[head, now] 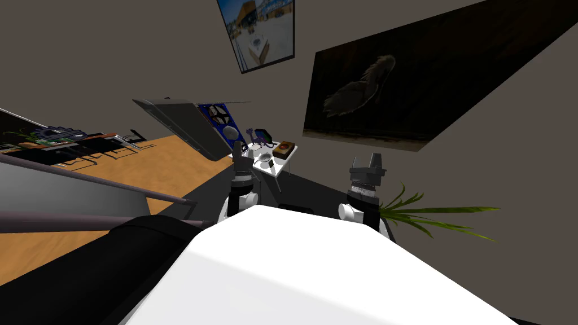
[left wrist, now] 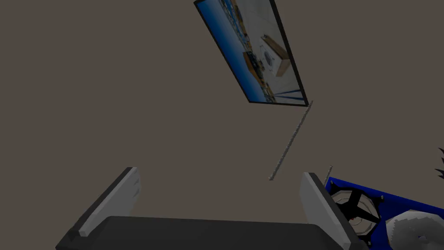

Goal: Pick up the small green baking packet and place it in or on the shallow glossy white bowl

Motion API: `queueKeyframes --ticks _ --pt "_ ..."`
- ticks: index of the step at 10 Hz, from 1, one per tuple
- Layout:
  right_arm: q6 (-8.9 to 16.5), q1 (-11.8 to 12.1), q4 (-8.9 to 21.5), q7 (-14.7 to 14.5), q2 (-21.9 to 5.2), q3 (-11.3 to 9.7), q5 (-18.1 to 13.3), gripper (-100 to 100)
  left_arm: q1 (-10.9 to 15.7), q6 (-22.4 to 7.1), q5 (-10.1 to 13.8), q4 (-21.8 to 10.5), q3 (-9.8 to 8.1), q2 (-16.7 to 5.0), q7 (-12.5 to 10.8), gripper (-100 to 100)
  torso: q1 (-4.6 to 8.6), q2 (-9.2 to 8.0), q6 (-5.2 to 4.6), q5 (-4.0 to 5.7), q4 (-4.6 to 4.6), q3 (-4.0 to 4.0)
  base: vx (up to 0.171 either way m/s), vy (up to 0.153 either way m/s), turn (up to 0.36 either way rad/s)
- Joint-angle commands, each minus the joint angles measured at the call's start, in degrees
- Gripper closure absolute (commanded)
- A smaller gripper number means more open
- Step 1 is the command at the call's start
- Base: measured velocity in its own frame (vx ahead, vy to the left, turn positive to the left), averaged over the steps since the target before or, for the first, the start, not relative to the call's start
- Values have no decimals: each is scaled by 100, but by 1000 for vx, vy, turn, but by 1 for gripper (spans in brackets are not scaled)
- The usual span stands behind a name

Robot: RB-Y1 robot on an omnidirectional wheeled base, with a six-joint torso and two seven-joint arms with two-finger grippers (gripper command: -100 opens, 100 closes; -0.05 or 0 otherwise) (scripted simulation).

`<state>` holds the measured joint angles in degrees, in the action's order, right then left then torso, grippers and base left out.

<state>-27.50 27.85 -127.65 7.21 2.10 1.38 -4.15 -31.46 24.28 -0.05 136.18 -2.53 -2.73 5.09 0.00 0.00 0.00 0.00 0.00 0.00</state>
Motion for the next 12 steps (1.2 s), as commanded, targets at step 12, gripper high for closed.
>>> queueKeyframes --ticks 12 --pt "0 0 0 0 0 0 0 0 511 64 -1106 -1464 273 -502 1193 -100 -12 14 0 -3 3 -8 28 27 18"
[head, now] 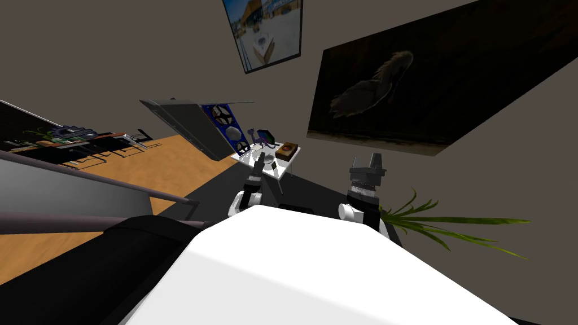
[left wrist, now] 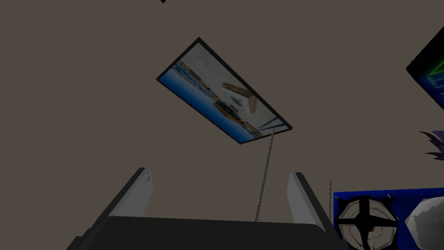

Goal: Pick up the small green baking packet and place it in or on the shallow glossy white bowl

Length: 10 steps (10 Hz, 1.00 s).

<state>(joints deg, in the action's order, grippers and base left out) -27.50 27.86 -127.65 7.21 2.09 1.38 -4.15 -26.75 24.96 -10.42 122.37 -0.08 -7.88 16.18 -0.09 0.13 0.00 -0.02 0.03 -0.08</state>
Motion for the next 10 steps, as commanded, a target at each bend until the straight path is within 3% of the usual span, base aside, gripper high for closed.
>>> queueKeyframes --ticks 1,10 --pt "0 0 0 0 0 0 0 0 83 1 -164 -206 50 3 186 -100 0 0 0 0 0 0 28 20 19" --pt "0 0 0 0 0 0 0 0 512 46 -1068 -1449 275 -178 1160 -100 -4 1 0 -1 0 -1 32 30 19"
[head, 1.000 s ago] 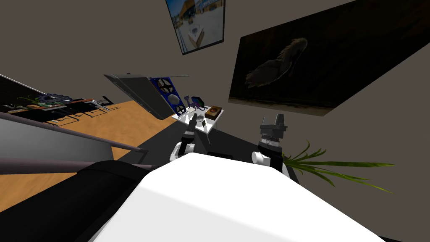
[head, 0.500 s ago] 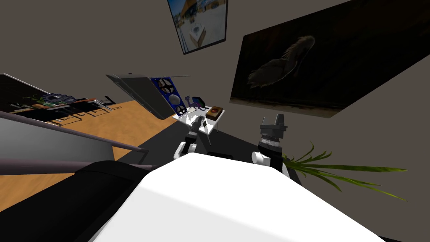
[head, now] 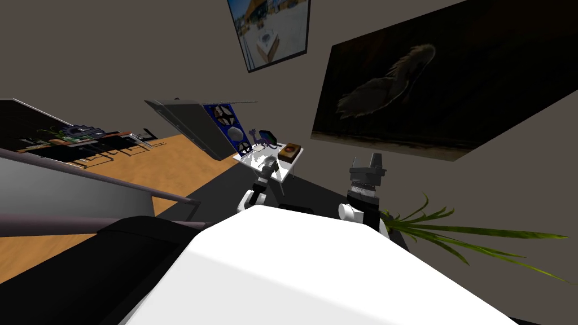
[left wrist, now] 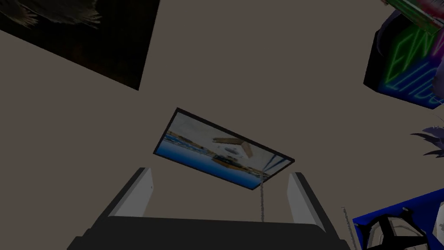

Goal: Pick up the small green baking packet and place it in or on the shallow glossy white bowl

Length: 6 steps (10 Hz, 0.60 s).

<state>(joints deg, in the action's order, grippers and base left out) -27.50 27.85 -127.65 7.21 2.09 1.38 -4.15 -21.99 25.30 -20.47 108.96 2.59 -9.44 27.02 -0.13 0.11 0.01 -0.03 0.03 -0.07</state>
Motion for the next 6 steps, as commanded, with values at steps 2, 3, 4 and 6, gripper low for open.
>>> queueKeyframes --ticks 2,3,4,6 --pt "0 0 0 0 0 0 0 0 138 20 -270 -407 59 -62 300 -100 -1 1 0 0 0 -1 35 30 23" --pt "0 0 0 0 0 0 0 0 189 23 -373 -556 85 -89 411 -100 2 2 0 0 0 -1 37 31 22" --pt "0 0 0 0 0 0 0 0 239 27 -475 -704 111 -119 520 -100 0 3 0 0 0 -2 38 33 19" --pt "0 0 0 0 0 0 0 0 336 35 -674 -990 160 -183 733 -100 0 1 0 0 0 -1 31 29 20"
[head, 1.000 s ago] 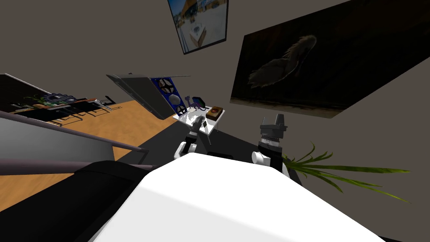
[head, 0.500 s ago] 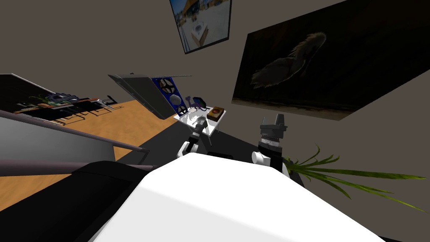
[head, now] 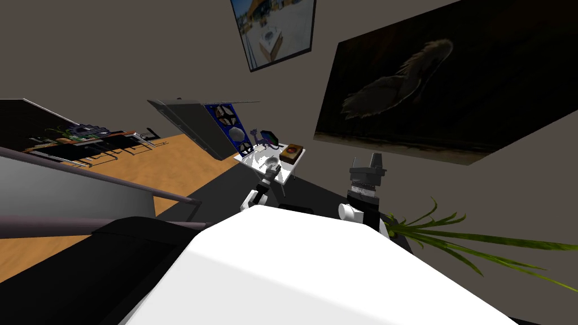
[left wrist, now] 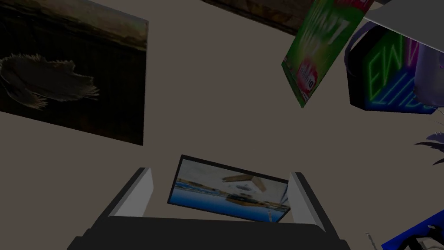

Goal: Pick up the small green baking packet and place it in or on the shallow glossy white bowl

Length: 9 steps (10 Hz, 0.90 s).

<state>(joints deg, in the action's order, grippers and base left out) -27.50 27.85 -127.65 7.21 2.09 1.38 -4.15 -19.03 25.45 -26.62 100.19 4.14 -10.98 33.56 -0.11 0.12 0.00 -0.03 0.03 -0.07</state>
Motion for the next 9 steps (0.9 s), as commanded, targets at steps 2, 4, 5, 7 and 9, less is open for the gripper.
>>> queueKeyframes --ticks 2,4,5,7,9 --pt "0 0 0 0 0 0 0 0 131 27 -248 -383 53 -104 283 -100 -1 0 0 0 0 0 33 30 18" --pt "0 0 0 0 0 0 0 0 216 34 -422 -632 96 -179 470 -100 1 -2 0 0 0 1 28 23 16" --pt "0 0 0 0 0 0 0 0 254 37 -501 -744 116 -213 555 -100 1 -2 0 1 -1 1 27 24 20" --pt "0 0 0 0 0 0 0 0 349 45 -697 -1023 164 -292 766 -100 2 -4 0 1 -1 2 25 25 18" --pt "0 0 0 0 0 0 0 0 405 49 -810 -1187 193 -329 887 -100 1 -3 0 0 -1 2 27 21 12"
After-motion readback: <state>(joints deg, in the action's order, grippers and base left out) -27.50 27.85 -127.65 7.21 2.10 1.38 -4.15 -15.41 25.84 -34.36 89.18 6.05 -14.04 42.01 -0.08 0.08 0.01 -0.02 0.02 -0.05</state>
